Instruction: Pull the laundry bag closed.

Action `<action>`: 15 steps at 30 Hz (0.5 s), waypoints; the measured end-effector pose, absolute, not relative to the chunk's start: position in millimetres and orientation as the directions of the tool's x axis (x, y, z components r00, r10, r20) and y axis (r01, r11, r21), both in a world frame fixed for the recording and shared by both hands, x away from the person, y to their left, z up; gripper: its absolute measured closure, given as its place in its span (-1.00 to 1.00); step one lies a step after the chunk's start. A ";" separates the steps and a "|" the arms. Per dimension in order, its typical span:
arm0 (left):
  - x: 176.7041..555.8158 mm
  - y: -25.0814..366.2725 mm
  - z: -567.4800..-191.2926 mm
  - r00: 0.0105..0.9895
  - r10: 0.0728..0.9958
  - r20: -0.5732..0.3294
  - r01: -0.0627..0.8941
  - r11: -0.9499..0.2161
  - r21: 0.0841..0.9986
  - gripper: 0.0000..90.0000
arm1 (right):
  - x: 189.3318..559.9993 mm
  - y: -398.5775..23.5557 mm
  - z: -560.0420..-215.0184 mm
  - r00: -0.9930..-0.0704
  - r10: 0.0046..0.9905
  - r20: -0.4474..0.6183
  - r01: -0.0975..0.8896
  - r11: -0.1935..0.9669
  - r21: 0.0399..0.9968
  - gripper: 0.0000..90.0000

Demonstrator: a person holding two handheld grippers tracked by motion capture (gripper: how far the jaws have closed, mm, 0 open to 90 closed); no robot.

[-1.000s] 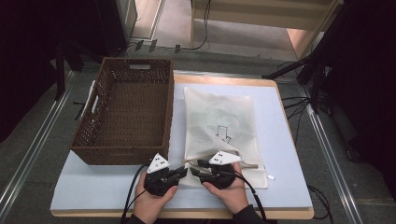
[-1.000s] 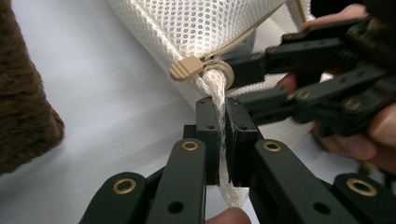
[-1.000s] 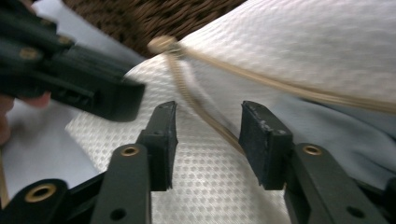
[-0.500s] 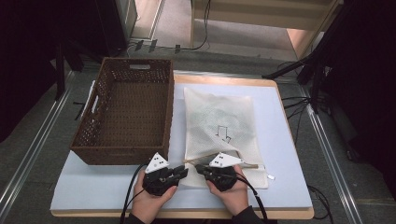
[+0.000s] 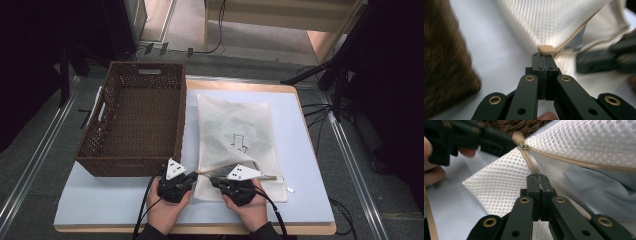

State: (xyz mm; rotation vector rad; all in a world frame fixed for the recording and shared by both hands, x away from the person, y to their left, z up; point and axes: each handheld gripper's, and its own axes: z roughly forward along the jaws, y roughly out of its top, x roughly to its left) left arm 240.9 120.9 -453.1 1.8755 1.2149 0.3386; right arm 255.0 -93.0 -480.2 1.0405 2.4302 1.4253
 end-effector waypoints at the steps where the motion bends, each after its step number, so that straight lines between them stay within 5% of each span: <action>1: 240.4 119.0 -449.7 0.499 0.839 -0.217 0.598 -0.151 0.787 1.00 | 255.2 -92.8 -480.6 -0.752 0.624 0.215 0.493 0.313 0.812 1.00; 7: 235.3 115.4 -444.0 0.563 0.793 -0.235 0.543 -0.140 0.828 0.96 | 255.5 -90.7 -482.8 -0.752 0.627 0.205 0.493 0.327 0.806 1.00; 13: 236.7 133.1 -457.3 0.506 0.794 -0.336 0.661 -0.107 0.743 0.33 | 255.8 -91.0 -482.9 -0.744 0.634 0.212 0.501 0.318 0.805 1.00; 15: 240.3 133.5 -461.3 0.502 0.778 -0.378 0.690 -0.096 0.717 0.26 | 255.9 -90.4 -483.1 -0.744 0.634 0.210 0.498 0.317 0.807 1.00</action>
